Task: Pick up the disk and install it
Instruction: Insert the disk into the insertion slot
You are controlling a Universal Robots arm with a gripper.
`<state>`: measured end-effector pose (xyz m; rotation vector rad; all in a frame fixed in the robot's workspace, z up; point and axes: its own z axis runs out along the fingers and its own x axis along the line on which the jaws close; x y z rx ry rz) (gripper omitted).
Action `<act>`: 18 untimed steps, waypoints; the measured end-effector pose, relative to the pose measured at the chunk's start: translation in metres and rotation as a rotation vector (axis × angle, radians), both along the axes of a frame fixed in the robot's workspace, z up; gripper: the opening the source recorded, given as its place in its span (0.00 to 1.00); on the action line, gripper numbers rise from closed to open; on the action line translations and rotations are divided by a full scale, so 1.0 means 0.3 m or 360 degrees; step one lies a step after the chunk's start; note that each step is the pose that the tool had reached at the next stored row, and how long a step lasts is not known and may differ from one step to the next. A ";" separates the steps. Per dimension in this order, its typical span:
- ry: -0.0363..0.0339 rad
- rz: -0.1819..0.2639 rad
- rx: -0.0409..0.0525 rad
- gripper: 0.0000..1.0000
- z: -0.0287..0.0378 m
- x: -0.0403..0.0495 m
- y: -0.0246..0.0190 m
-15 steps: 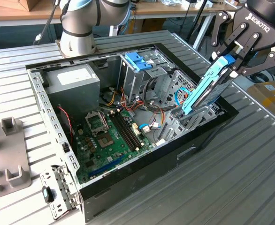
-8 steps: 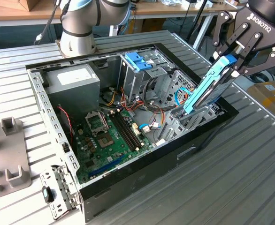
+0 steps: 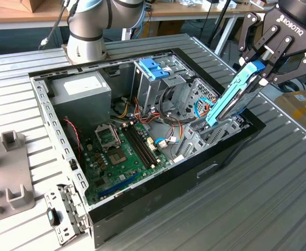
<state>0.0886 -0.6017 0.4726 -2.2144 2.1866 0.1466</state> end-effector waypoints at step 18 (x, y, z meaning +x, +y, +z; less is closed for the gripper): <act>0.0000 0.0060 0.0000 0.37 -0.013 -0.038 0.013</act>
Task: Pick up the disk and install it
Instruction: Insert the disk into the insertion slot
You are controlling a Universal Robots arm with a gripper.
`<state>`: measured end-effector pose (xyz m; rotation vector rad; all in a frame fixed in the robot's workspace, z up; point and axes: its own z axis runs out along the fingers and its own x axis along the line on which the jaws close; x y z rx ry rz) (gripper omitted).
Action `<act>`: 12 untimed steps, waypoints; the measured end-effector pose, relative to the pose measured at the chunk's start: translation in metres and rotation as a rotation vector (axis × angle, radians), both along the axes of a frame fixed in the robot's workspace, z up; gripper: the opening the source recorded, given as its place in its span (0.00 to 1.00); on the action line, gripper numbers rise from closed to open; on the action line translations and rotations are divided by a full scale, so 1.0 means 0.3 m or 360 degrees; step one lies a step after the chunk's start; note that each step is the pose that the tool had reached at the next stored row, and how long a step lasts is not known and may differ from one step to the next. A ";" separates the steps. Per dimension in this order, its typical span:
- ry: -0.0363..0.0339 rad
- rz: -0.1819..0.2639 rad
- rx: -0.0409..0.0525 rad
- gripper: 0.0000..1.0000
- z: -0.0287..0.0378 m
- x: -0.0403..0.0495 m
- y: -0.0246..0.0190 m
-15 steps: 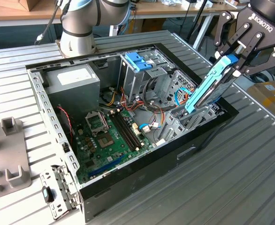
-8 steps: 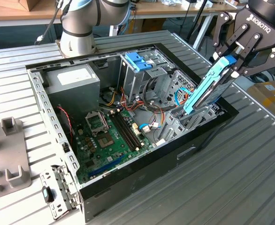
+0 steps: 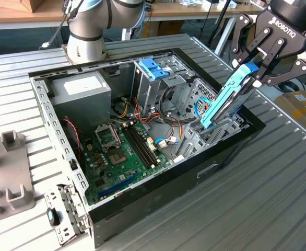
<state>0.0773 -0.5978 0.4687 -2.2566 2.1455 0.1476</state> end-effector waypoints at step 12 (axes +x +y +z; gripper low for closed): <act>0.0000 -0.0086 0.0000 0.37 -0.040 -0.017 0.031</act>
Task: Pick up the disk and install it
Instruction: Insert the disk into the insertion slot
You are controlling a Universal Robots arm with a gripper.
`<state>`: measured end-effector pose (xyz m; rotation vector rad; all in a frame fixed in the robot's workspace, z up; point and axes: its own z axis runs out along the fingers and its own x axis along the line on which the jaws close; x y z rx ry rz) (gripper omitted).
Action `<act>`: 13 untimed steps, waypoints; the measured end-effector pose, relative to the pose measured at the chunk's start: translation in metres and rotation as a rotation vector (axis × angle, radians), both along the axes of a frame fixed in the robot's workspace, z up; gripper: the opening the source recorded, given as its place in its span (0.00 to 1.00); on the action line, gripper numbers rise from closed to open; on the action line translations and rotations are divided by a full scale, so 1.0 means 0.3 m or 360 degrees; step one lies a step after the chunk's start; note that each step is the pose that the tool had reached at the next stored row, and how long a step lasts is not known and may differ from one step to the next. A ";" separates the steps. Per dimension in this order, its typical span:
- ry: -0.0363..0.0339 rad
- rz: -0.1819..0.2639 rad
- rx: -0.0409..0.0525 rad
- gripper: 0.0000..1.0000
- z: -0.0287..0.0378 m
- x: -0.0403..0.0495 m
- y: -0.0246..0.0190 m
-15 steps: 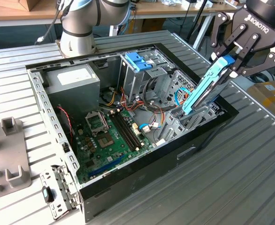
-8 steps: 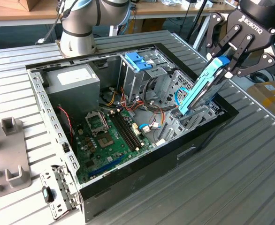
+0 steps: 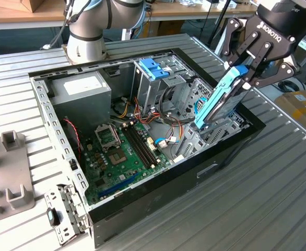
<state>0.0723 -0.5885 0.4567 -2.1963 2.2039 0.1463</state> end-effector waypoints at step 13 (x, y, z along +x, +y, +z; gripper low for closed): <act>0.0000 -0.0007 0.0000 0.37 -0.019 -0.004 0.019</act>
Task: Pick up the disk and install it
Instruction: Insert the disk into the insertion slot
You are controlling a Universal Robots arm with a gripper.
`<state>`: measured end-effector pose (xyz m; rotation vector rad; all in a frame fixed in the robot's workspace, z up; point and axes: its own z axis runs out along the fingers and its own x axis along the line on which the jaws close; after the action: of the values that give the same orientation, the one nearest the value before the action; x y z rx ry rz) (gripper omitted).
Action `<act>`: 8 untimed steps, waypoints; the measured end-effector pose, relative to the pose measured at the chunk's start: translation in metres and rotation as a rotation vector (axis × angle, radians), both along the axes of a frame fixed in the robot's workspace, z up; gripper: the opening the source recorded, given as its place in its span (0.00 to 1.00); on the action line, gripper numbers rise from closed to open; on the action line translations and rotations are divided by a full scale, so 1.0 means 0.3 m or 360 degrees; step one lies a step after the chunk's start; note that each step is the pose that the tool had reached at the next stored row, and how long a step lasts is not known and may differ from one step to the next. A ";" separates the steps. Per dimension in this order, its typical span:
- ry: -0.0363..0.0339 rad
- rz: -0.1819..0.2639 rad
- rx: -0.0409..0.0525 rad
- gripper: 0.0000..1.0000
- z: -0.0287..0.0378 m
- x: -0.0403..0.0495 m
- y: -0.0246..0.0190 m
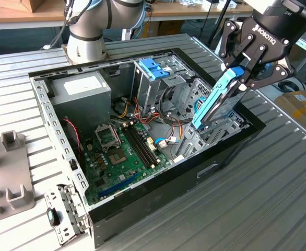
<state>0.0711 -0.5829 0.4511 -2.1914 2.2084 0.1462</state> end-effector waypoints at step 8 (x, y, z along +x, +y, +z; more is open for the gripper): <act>0.0000 0.0000 -0.0001 0.37 -0.022 0.000 0.005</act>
<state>0.0711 -0.5815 0.4446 -2.1917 2.2086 0.1458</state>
